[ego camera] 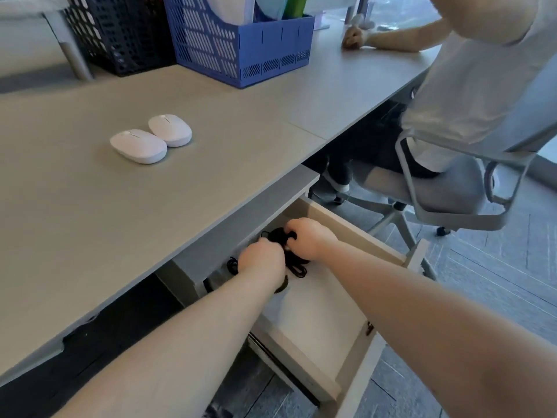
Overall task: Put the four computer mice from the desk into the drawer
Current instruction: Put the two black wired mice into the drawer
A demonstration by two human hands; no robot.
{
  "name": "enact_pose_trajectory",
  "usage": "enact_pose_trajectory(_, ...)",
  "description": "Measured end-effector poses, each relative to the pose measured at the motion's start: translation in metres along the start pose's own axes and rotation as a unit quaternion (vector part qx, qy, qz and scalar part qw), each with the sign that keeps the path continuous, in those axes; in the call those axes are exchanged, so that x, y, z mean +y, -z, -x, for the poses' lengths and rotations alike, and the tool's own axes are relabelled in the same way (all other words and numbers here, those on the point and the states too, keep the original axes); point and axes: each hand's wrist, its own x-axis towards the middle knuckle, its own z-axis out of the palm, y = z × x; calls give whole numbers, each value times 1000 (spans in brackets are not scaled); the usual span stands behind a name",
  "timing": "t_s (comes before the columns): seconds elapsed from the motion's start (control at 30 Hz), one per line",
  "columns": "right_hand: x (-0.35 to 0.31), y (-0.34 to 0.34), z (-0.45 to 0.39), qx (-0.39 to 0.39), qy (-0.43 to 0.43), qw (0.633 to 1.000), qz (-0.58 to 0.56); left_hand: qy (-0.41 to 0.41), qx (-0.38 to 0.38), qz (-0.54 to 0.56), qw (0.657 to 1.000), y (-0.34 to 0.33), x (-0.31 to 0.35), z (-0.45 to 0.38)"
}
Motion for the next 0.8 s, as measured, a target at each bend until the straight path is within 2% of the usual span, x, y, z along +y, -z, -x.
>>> enact_pose_trajectory(0.13, -24, 35, 20, 128, -12, 992, -14, -39, 11, -4, 999, 47, 5, 25)
enact_pose_trajectory(0.23, -47, 60, 29, 220, 9, 974, -48, -80, 132, 53, 987, 77, -1, 44)
enact_pose_trajectory(0.37, -76, 78, 27, 296, 38, 948, -110, -81, 307, 128, 940, 99, -36, 52)
enact_pose_trajectory(0.43, -91, 78, 18, 297, 53, 945, -127, -58, 375, 150, 913, 103, -58, 48)
enact_pose_trajectory(0.5, -108, 76, 6, 280, 75, 948, -133, -17, 411, 150, 899, 104, -84, 39)
enact_pose_trajectory(0.67, -148, 79, -34, 202, 110, 969, -90, 118, 388, 183, 896, 101, -152, 8)
enact_pose_trajectory(0.8, -178, 78, -70, 179, 122, 969, -118, 161, 374, 240, 881, 103, -190, -17)
